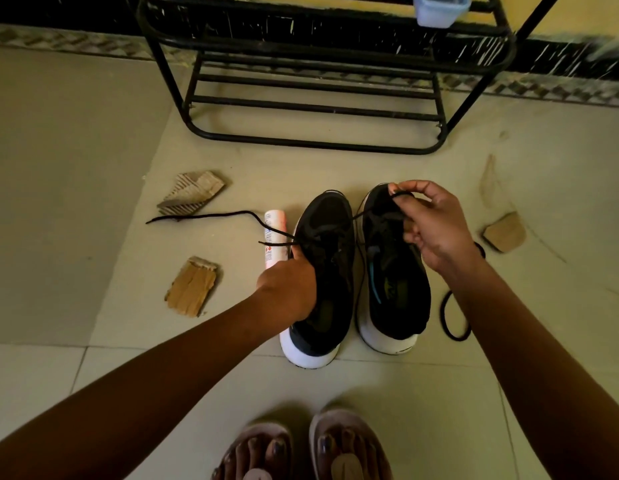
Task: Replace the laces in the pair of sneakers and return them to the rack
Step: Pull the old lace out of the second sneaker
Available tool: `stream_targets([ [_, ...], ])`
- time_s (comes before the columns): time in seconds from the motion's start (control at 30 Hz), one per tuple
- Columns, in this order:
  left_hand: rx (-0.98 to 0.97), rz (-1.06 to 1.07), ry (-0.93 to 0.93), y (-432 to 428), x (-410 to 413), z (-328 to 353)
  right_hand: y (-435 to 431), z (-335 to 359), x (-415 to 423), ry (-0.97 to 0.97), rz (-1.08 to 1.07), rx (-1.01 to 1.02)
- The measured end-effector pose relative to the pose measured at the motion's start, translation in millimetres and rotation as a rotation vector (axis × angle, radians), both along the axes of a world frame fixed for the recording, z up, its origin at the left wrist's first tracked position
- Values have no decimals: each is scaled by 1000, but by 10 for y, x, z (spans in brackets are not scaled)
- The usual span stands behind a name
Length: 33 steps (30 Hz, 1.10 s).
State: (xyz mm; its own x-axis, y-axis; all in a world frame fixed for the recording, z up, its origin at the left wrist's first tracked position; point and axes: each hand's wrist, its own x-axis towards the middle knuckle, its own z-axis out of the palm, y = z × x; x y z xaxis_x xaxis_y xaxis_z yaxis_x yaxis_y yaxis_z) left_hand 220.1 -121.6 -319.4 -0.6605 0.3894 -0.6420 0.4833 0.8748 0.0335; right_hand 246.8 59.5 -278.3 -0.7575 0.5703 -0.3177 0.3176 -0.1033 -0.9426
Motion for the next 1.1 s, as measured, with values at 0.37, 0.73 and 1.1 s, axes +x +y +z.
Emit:
stream_targets([
  [0.37, -49, 2, -1, 19, 3, -16, 365, 96, 134, -41, 18, 1468],
  [0.73, -4, -26, 9, -45, -23, -62, 725, 397, 163, -148, -167, 1173],
  [1.1, 659, 85, 82, -221, -391, -127, -507, -148, 220, -415, 811, 856],
])
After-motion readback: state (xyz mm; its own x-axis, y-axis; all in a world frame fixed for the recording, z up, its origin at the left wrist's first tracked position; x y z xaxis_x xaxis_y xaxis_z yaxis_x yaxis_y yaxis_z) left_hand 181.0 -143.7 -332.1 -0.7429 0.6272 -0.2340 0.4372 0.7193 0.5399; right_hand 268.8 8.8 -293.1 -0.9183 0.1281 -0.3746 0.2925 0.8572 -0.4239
